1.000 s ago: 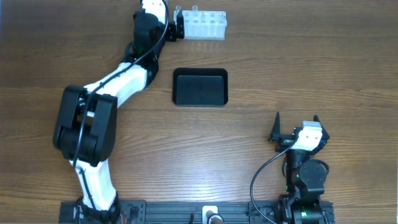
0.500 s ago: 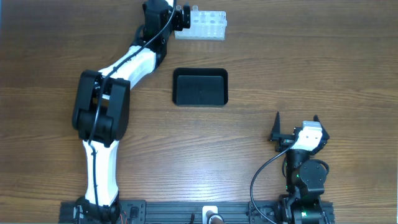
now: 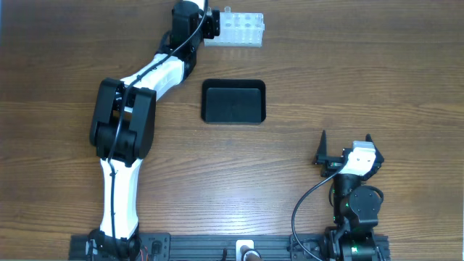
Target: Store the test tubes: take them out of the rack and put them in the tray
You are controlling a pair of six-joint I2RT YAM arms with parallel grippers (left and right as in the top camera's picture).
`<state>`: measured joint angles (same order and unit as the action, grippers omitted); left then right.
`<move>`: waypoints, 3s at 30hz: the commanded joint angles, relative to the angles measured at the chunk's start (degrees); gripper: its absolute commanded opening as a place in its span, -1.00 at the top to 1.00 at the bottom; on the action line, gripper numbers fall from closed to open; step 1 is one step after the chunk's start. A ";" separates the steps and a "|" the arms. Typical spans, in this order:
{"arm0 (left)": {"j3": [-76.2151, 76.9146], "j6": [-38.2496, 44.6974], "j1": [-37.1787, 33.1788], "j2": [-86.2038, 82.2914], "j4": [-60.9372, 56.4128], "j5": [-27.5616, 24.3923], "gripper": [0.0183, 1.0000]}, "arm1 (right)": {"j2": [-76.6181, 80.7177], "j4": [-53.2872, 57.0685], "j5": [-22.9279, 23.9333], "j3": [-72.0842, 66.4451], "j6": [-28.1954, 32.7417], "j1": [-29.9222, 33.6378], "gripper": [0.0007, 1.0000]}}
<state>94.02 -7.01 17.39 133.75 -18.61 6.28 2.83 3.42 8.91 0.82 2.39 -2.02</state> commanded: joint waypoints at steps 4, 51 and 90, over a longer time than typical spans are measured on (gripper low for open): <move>1.75 -0.11 0.59 0.74 -0.26 0.42 -0.38 | -0.28 0.00 -0.28 -0.52 0.24 0.39 -0.98; 1.90 -0.09 1.90 0.72 -1.44 0.24 0.68 | -0.28 -0.02 -0.28 -0.52 0.24 0.39 -0.98; 1.88 -8.92 7.08 -28.89 45.46 0.70 0.94 | -0.28 0.00 -0.28 -0.52 0.24 0.39 -0.99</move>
<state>96.27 -8.16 23.68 104.36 21.50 6.90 2.83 3.40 8.91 0.82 2.37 -2.00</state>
